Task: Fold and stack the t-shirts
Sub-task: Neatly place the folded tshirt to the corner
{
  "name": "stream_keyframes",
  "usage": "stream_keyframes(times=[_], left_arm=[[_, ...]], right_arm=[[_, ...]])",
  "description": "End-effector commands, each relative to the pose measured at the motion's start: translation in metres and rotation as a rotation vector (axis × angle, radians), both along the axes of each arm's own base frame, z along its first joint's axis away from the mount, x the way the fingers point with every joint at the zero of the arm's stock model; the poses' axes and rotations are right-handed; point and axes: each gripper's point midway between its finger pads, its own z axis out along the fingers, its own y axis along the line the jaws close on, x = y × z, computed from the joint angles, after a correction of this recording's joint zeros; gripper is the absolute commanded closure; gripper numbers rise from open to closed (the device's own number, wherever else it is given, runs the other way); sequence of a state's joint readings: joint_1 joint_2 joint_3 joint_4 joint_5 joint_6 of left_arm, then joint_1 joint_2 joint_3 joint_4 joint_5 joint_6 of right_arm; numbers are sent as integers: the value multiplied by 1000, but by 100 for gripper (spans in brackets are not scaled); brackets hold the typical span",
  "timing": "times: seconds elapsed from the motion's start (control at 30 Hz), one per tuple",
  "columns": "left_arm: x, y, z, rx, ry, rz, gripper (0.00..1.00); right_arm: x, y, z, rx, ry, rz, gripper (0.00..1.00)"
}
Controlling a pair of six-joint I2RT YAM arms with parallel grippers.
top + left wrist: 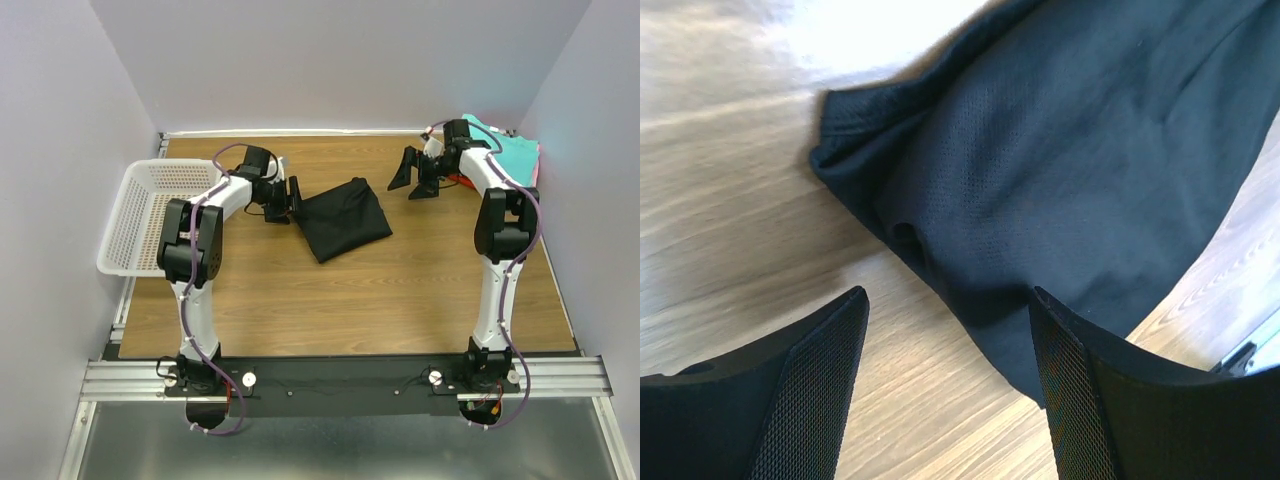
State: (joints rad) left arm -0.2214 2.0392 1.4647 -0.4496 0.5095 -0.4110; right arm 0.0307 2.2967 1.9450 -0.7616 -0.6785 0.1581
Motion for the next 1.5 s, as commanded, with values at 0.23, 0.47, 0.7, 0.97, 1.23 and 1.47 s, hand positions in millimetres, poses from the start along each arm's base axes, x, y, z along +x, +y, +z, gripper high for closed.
stream_keyframes(times=[0.23,0.47,0.7,0.97,1.23,1.47], left_arm=[[-16,-16,-39,-58,87,-95,45],[-34,-12,-64,-38,145,-124,74],[-43,-9,-78,-30,173,-145,90],[-43,-11,-82,-38,180,-160,91],[-36,-15,-80,-53,171,-166,91],[-33,-18,-80,-60,170,-176,91]], right_arm=[[-25,10,-35,61,94,63,0],[-24,19,-48,79,116,78,0],[-28,43,-68,74,137,129,0],[-42,69,-87,77,175,185,0],[-57,100,-102,90,207,251,6],[-66,108,-109,88,221,273,28]])
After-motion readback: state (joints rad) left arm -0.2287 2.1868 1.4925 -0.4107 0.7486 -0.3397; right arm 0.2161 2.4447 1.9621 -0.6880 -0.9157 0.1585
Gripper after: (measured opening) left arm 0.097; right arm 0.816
